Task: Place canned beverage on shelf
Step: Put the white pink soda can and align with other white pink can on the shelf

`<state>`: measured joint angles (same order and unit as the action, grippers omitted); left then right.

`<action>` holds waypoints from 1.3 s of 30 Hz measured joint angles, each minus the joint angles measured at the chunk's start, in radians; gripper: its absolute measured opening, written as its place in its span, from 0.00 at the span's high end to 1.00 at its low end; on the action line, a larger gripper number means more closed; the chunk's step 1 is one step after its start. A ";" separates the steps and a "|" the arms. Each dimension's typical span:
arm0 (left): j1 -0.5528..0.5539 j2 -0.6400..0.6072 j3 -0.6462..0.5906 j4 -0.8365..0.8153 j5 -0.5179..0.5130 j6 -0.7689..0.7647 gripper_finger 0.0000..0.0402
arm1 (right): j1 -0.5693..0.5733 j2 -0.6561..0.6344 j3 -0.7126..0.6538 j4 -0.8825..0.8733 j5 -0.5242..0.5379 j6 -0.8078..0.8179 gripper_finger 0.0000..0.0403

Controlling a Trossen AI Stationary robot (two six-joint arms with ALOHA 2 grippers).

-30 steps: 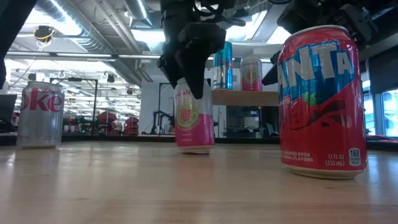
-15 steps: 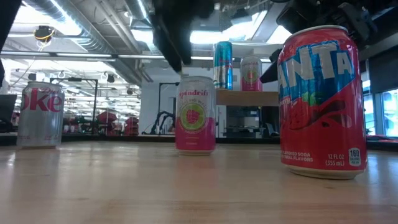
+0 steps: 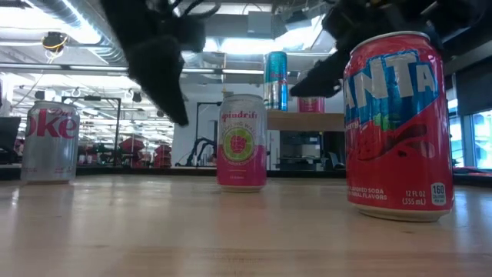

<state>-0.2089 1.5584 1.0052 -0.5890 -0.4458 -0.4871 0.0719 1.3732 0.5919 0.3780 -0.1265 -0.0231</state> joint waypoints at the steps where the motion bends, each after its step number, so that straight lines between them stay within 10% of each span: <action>1: -0.003 -0.014 -0.053 0.092 -0.016 0.005 0.17 | 0.000 0.024 0.000 0.040 0.000 0.000 0.25; 13: -0.003 0.000 -0.371 0.866 -0.016 0.158 0.17 | 0.000 0.270 0.110 0.271 0.032 -0.001 0.25; 39: -0.001 0.000 -0.376 0.921 -0.022 0.205 0.17 | 0.000 0.368 0.150 0.332 0.090 -0.029 0.25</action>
<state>-0.2096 1.5581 0.6292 0.3320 -0.4676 -0.2825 0.0719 1.7411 0.7414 0.7097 -0.0369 -0.0519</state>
